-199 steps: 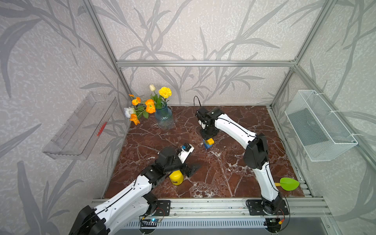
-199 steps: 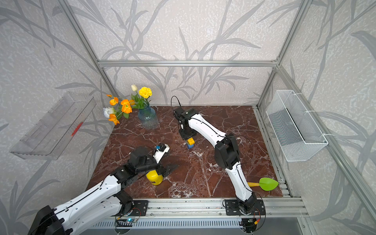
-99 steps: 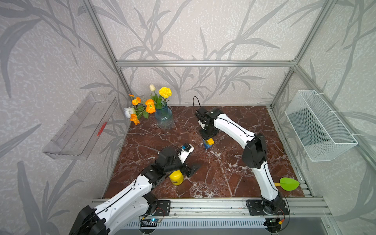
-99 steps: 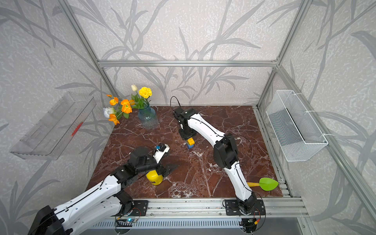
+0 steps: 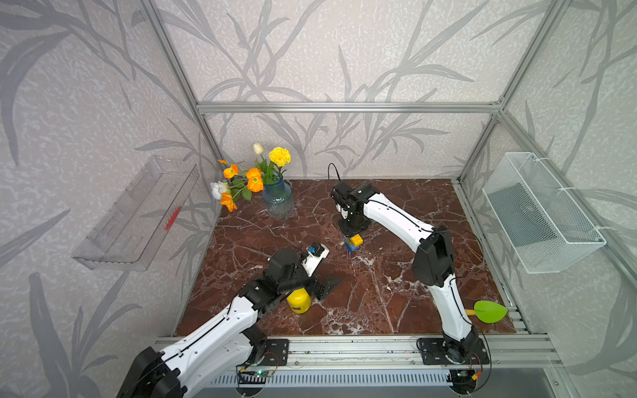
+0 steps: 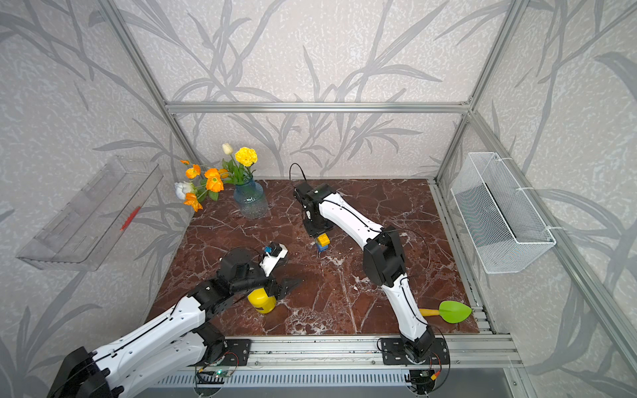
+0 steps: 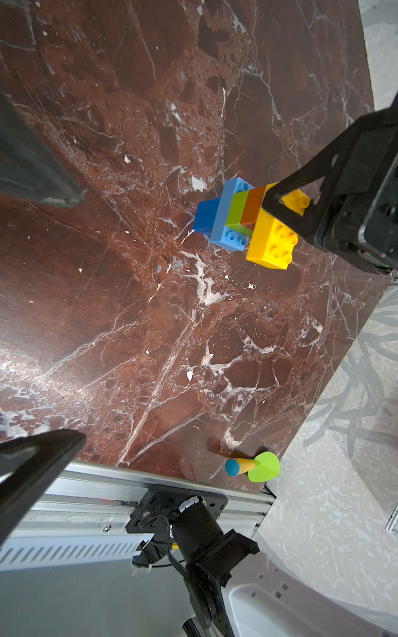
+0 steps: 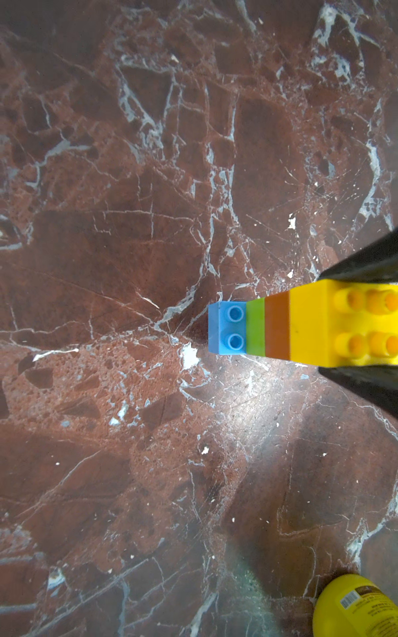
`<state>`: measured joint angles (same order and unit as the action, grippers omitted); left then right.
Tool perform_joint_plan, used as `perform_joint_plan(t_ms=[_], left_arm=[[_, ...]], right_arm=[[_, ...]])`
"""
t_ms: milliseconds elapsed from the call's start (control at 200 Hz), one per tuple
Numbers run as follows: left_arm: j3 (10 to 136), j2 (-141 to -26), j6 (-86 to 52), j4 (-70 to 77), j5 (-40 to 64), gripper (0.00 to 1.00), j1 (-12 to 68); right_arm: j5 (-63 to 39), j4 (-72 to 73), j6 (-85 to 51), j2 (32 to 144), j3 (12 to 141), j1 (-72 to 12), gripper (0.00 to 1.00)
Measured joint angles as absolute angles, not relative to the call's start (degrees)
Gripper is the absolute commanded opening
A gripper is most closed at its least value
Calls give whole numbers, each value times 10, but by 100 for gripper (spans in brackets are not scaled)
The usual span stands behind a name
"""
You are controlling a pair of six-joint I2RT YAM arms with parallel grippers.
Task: Assemble the letter f with lego
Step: Assemble the lego brick with the lego brick.
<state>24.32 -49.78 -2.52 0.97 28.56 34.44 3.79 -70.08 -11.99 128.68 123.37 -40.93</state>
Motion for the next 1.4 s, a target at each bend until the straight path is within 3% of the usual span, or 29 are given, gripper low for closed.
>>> perform_joint_plan(t_ms=[715,1404], left_arm=[[243,-500,-25,20,293,100,344],[243,-506,-25,22,304,99,344]], right_arm=[[-5,-688,95,1287,1235,-391,12],[-11,-659,96,1274,1207,-389,12]])
